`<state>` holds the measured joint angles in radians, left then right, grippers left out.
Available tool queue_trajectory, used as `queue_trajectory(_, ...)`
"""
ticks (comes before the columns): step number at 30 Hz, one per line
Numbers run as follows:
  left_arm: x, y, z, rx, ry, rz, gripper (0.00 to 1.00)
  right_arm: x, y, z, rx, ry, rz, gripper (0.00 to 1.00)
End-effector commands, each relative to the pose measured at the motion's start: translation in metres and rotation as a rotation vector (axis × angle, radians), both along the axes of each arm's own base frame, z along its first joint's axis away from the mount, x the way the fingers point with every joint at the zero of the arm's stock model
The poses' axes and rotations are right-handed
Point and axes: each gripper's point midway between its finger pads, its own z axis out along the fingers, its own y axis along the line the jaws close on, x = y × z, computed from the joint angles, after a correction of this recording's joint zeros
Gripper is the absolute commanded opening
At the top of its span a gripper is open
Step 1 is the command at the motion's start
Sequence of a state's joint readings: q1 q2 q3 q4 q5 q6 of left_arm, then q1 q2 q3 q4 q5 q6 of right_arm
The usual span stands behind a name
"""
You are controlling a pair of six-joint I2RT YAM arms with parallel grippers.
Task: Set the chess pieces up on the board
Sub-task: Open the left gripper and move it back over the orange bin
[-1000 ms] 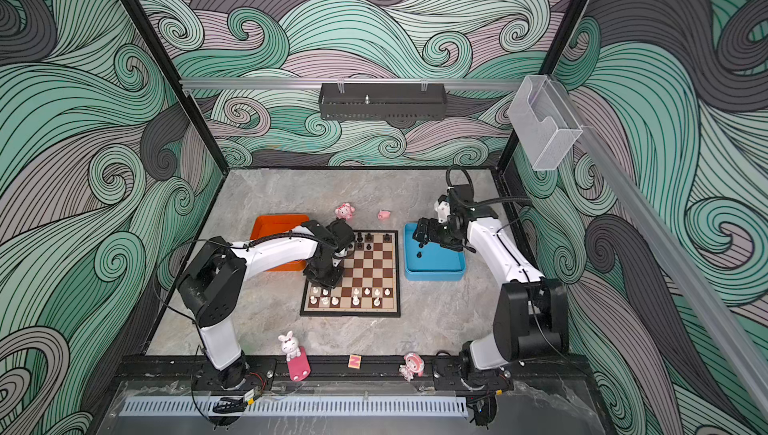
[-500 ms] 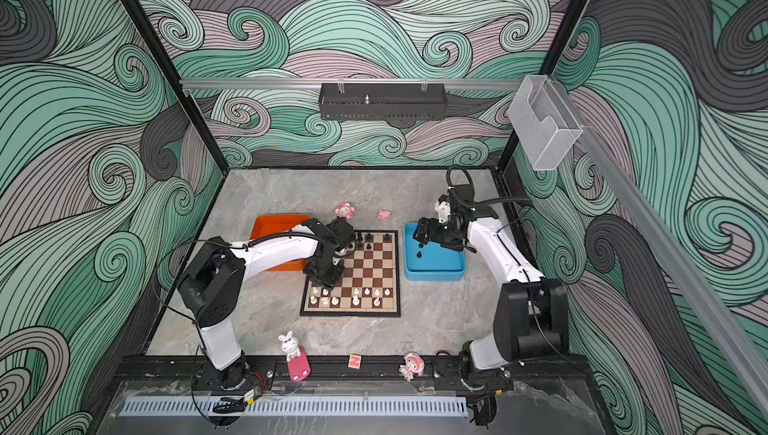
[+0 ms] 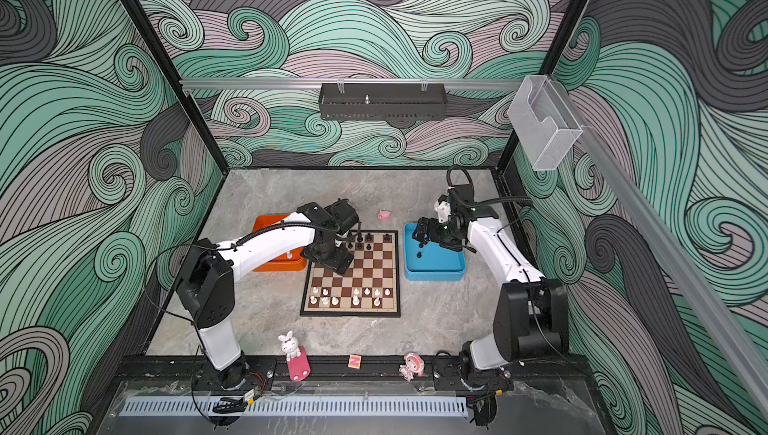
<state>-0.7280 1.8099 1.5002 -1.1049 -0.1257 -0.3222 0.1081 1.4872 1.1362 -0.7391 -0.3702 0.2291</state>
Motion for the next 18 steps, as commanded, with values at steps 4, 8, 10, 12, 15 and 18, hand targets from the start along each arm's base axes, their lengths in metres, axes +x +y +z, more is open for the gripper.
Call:
queue_trajectory(4,0.033,0.045,0.038,-0.037,-0.071,0.142,0.99,0.0,0.015,0.009,0.029,-0.004,0.008,0.96)
queue_trajectory(8,0.056,0.084,0.043,-0.066,-0.082,0.27,0.99,0.001,0.037,0.014,0.011,-0.018,0.058,0.96)
queue_trajectory(10,0.066,0.106,0.042,-0.063,-0.08,0.335,0.98,0.0,0.051,0.015,-0.006,-0.023,0.093,0.96)
queue_trajectory(12,0.076,0.128,0.039,-0.066,-0.072,0.403,0.99,0.0,0.066,0.016,-0.013,-0.025,0.127,0.96)
queue_trajectory(15,0.091,0.152,0.032,-0.074,-0.065,0.48,0.98,0.0,0.08,0.013,-0.018,-0.017,0.158,0.96)
queue_trajectory(18,0.104,0.166,0.02,-0.067,-0.045,0.526,0.96,0.001,0.086,0.011,-0.018,-0.015,0.167,0.96)
